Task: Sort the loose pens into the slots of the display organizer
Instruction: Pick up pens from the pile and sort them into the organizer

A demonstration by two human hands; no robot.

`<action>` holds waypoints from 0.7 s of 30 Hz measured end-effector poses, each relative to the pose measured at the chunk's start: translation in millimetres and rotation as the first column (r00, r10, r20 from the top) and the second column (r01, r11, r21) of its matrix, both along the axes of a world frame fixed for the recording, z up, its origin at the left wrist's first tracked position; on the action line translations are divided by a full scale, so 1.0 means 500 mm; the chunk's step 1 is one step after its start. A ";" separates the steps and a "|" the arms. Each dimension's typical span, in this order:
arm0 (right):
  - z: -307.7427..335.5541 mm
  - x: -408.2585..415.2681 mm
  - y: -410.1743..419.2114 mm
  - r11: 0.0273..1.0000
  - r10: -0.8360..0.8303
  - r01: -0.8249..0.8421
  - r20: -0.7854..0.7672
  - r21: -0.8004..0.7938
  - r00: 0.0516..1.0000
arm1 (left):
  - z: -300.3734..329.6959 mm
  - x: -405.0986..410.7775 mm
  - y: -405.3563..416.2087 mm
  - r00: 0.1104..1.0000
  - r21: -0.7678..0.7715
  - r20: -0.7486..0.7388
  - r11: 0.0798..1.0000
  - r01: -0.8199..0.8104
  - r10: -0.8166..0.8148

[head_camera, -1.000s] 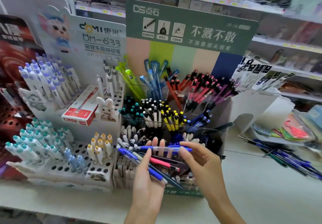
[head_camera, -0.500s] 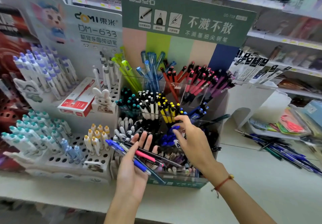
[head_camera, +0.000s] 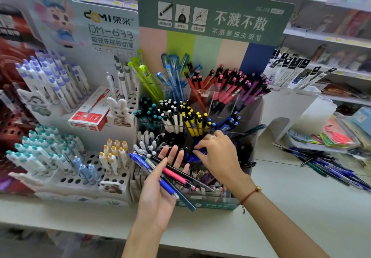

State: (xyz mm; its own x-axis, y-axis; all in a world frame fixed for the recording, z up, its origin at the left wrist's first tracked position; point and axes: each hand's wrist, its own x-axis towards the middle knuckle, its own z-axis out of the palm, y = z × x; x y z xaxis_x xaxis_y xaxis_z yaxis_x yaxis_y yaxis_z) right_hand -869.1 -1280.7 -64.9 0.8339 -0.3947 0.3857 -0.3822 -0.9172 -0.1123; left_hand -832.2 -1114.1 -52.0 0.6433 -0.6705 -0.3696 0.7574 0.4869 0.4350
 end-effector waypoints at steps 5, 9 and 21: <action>0.045 -0.014 0.046 0.949 0.038 -0.073 0.117 0.307 0.992 | 0.006 0.008 0.010 0.964 0.111 0.080 0.964 0.243 -0.253; 0.104 -0.001 0.064 0.701 0.195 -0.166 0.038 0.693 0.980 | 0.005 0.015 0.022 0.919 0.179 0.106 0.916 0.358 -0.380; 0.133 0.016 0.044 0.349 -0.106 -0.196 0.246 0.917 0.963 | -0.005 0.061 0.045 0.971 0.089 0.169 0.984 0.156 -0.170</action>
